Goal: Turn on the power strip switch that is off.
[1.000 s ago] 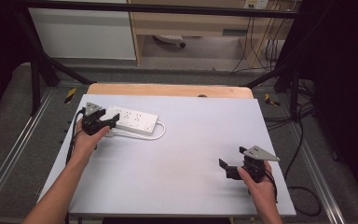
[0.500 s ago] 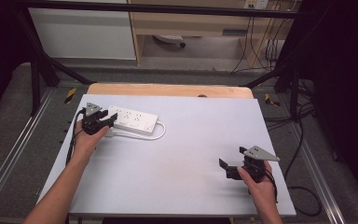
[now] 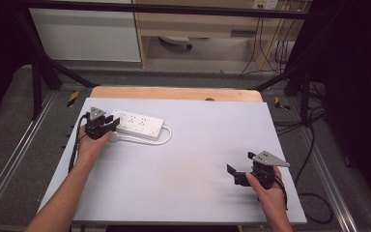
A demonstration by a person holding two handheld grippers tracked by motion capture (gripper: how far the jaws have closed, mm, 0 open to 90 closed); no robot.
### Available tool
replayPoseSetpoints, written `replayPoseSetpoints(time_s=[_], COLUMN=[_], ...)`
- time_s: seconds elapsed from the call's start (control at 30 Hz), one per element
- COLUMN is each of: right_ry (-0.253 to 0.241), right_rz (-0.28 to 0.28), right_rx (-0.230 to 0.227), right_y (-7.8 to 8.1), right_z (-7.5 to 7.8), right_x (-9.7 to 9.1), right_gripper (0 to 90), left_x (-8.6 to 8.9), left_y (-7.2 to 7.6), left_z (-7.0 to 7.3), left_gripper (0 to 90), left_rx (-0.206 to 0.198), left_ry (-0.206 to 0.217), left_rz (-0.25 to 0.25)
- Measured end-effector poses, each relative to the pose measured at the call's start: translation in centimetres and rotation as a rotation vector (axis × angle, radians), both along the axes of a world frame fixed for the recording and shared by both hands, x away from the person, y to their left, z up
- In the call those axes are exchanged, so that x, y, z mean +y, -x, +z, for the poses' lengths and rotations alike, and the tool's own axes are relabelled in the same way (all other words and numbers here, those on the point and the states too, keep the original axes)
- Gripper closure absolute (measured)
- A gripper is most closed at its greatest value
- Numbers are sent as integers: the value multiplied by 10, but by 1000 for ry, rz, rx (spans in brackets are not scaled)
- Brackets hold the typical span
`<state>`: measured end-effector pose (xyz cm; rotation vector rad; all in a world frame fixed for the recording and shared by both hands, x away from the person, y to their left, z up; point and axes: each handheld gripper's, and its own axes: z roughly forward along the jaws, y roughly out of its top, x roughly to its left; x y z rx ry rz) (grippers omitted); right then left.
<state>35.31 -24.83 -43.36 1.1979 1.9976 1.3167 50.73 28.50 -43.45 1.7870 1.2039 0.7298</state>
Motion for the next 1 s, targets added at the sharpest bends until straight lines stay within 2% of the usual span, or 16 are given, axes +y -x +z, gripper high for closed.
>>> replayPoseSetpoints(time_s=[0.3, 0.77, 1.0], right_ry=[0, -3, -2], right_rz=[3, 3, 3], right_rx=[2, 2, 2], right_y=[0, 0, -1], right_z=[0, 0, 0], right_x=[0, -1, -1], right_gripper=[25, 25, 25], left_x=[3, 1, -1], left_y=[-3, -5, -6], left_z=[-4, -8, -9], left_gripper=[678, 857, 900], left_rx=[15, 38, 36], left_ry=[2, 50, 56], left_rz=[5, -20, -29])
